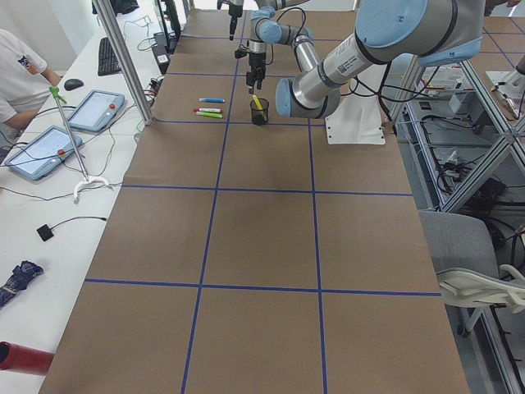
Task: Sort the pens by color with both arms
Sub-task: 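Lower the left gripper over the cup toward the yellow highlighter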
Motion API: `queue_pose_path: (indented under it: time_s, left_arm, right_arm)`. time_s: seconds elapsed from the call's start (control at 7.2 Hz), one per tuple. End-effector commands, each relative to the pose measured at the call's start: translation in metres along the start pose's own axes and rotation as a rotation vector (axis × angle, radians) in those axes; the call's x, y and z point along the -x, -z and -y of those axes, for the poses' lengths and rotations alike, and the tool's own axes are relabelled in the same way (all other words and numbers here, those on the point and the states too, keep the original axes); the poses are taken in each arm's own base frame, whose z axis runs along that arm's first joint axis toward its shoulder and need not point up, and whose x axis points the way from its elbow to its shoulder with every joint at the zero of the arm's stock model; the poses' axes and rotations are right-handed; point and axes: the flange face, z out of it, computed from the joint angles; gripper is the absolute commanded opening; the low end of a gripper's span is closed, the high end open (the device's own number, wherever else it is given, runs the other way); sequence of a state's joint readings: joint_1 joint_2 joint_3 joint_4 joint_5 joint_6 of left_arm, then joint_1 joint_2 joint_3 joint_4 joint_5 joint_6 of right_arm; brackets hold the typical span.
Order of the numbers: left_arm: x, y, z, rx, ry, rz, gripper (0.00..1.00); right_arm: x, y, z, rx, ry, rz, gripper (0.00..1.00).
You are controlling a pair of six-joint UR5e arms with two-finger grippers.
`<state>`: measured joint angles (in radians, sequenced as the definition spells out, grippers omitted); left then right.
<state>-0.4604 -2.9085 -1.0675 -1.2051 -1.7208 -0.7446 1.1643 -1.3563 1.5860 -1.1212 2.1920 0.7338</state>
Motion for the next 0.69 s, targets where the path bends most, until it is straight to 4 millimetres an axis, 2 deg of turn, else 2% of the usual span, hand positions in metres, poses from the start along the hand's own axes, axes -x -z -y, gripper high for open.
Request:
queue_pose_path:
  time_s: [0.0, 0.28, 0.56]
  left_arm:
    - [0.001, -0.005, -0.001, 0.059, 0.003, -0.027, 0.83]
    - [0.012, -0.005, 0.005, 0.079, -0.002, -0.049, 0.78]
    - [0.024, -0.004, 0.015, 0.064, -0.011, -0.049, 0.78]
  right_arm:
    - [-0.001, -0.001, 0.0, 0.002, -0.001, -0.001, 1.0]
    - [-0.001, -0.001, 0.0, 0.001, -0.003, -0.001, 1.0]
    - [0.0, -0.001, 0.001, 0.0, -0.002, 0.0, 1.0]
